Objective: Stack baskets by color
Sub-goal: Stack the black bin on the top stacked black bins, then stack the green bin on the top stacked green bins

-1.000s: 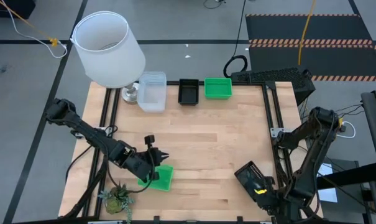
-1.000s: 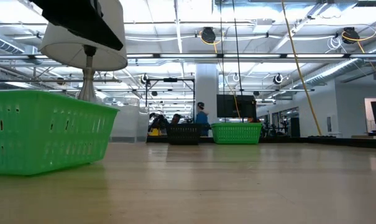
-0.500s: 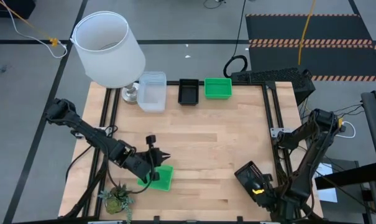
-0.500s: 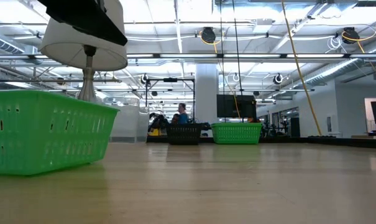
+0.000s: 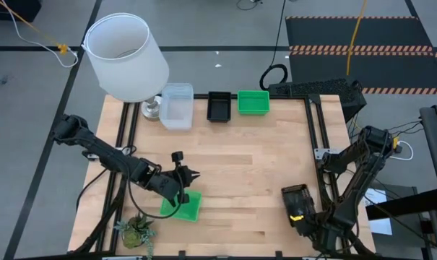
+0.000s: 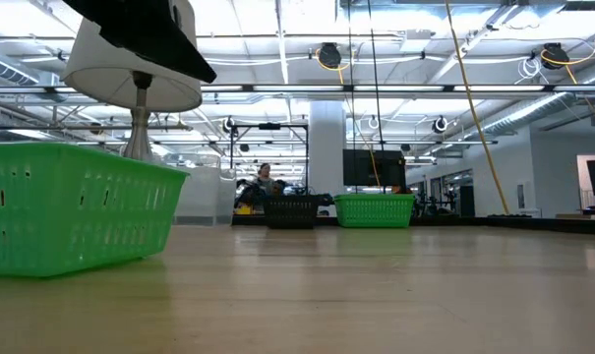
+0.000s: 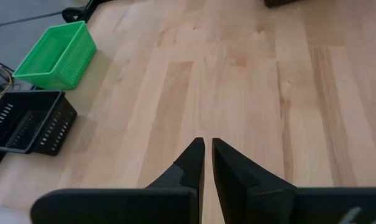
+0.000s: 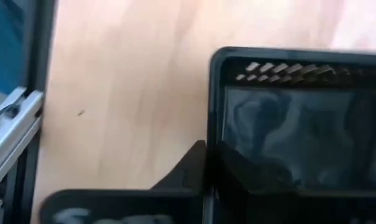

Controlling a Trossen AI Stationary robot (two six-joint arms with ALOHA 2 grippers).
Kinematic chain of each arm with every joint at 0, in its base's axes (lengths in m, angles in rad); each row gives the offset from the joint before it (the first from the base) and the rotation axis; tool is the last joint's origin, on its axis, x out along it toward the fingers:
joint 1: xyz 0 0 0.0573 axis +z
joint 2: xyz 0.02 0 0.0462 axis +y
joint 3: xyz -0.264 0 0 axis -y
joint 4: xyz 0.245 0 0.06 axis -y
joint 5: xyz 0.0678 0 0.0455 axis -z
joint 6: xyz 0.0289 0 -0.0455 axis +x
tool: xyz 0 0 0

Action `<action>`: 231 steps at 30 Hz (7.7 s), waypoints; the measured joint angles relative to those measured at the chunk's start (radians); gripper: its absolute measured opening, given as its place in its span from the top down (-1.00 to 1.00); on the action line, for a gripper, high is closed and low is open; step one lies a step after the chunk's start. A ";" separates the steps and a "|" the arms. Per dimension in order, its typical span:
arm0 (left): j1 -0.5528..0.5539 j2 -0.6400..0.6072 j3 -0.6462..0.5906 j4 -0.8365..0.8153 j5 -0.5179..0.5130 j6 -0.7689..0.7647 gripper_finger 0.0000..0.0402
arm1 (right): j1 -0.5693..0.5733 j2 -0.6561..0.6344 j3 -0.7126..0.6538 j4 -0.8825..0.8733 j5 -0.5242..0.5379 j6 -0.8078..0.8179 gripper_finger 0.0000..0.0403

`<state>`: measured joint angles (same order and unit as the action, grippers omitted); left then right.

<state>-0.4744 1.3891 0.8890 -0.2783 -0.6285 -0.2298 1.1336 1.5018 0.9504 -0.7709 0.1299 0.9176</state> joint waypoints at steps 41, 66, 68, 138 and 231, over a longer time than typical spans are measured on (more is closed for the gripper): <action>-0.167 0.260 -0.001 0.150 -0.058 -0.310 0.84 | -1.044 -0.013 0.563 0.063 0.252 -0.980 0.98; -0.082 0.289 0.000 0.173 -0.078 -0.210 0.84 | -1.433 0.222 0.564 0.400 0.080 -1.285 0.96; -0.083 0.289 0.000 0.160 -0.076 -0.207 0.84 | -1.449 0.267 0.565 0.438 0.050 -1.299 0.96; -0.128 0.147 -0.001 -0.002 0.154 -0.131 0.79 | -1.214 0.067 0.337 0.273 0.026 -1.097 0.22; 0.224 0.259 0.444 -0.497 0.231 0.233 0.91 | -0.795 -0.081 0.092 0.634 0.367 -0.911 0.22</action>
<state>-0.2502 1.6485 1.3327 -0.7753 -0.3975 0.0031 0.3385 1.4212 1.0428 -0.1372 0.4973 0.0067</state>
